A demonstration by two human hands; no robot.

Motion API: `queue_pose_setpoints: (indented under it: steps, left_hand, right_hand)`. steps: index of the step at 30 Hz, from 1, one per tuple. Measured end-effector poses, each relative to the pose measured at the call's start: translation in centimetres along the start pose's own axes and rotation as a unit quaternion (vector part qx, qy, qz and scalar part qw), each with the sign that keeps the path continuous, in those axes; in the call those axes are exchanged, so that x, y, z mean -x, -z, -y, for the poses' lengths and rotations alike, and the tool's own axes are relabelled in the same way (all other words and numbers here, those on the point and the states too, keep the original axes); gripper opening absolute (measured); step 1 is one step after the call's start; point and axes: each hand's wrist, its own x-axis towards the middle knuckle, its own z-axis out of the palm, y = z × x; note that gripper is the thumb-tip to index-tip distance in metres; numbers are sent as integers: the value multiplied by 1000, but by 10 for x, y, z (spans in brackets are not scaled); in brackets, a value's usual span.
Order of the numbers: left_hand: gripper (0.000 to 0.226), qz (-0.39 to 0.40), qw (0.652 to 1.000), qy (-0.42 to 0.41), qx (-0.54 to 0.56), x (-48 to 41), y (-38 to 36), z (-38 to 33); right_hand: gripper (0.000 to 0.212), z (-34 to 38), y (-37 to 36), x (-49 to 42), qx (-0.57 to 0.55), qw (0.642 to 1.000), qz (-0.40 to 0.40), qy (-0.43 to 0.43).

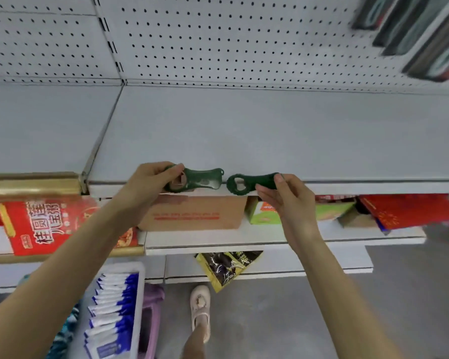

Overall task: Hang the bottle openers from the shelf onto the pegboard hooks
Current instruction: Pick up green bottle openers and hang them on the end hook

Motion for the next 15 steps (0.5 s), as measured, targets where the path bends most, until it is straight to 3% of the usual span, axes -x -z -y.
queue_pose_setpoints:
  steps: [2, 11, 15]
  left_hand:
    - [28, 22, 1000, -9, -18, 31, -29, 6]
    - [17, 120, 989, -4, 86, 152, -152, 6]
    - [19, 164, 984, -16, 63, 186, -201, -7]
  right_hand:
    - [15, 3, 27, 34, -10, 1000, -18, 15]
    - [18, 34, 150, 178, -59, 988, -123, 78]
    - [28, 54, 192, 220, -59, 981, -146, 117]
